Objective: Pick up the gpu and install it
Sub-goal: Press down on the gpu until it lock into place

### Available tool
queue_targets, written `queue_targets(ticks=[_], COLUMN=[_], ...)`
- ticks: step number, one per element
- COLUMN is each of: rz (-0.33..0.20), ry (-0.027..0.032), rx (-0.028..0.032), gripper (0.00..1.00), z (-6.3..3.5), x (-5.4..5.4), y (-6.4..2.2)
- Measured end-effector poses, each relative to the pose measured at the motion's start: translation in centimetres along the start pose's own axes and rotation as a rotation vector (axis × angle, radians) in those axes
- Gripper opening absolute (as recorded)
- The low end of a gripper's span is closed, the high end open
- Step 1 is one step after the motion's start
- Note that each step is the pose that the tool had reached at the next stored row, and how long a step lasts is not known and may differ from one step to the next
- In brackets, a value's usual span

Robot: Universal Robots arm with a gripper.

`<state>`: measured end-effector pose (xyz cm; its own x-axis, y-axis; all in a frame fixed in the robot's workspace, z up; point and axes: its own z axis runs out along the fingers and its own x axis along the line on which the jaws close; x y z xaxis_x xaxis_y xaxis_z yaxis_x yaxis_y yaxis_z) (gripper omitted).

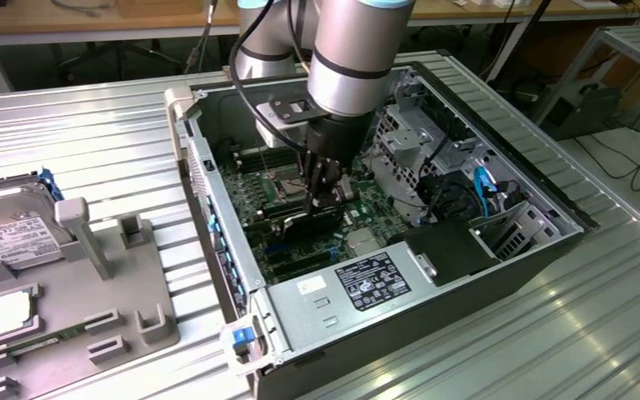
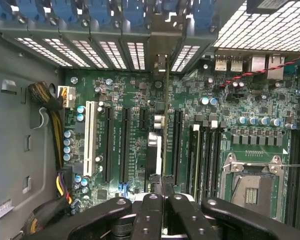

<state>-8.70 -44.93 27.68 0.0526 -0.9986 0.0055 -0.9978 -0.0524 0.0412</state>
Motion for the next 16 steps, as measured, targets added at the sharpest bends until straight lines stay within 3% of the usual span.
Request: queue_targets(ticks=[11,14,16], rz=[0.000,0.000,0.000], ry=[-0.0001,0.0000,-0.0001], rx=[-0.0005,-0.0005,-0.0005], gripper=[0.11,0.11,0.11], z=[0.56,-1.05,-1.19], x=[0.0,-0.1,-0.1], y=[-0.01,0.05,0.11])
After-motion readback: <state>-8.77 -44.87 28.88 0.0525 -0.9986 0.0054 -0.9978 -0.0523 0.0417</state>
